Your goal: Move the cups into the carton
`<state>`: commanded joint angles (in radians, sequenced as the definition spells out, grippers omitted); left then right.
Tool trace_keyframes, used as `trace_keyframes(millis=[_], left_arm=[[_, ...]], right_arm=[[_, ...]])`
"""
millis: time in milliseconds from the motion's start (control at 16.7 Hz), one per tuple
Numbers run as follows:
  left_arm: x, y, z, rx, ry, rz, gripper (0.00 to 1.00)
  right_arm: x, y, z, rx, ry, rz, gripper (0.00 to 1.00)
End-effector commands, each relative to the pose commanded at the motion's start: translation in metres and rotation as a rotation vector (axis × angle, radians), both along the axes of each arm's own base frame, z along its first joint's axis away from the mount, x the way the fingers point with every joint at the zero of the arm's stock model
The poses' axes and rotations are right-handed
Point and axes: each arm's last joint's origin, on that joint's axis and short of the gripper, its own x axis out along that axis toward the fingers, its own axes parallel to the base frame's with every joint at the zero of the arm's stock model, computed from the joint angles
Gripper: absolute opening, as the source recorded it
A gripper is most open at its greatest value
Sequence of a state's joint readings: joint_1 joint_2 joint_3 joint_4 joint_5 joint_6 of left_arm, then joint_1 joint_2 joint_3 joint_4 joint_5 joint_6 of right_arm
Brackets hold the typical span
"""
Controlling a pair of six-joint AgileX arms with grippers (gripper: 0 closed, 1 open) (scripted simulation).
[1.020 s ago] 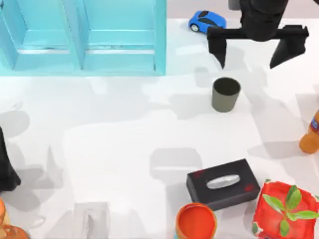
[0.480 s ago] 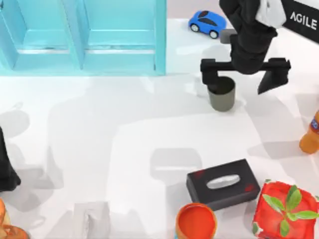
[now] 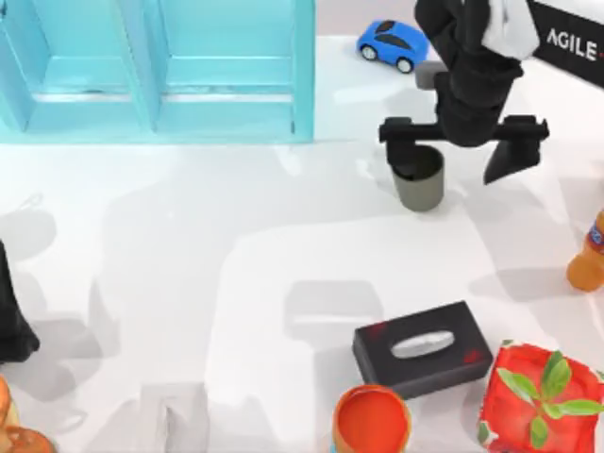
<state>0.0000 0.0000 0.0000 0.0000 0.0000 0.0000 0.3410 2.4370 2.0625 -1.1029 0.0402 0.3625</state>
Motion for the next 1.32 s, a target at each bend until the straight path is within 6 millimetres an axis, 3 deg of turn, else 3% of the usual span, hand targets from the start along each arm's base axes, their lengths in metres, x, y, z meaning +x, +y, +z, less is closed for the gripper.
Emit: trace_keyframes(millis=[600, 1140, 1320], left_arm=[[0.0, 0.0, 0.0, 0.0, 0.0, 0.0, 1.0], [0.0, 0.0, 0.0, 0.0, 0.0, 0.0, 1.0], [0.0, 0.0, 0.0, 0.0, 0.0, 0.0, 1.0]], right_arm=[[0.0, 0.0, 0.0, 0.0, 0.0, 0.0, 0.02], [0.0, 0.0, 0.0, 0.0, -0.001, 0.001, 0.0], [0.004, -0.015, 0.018, 0.008, -0.014, -0.012, 0.0]])
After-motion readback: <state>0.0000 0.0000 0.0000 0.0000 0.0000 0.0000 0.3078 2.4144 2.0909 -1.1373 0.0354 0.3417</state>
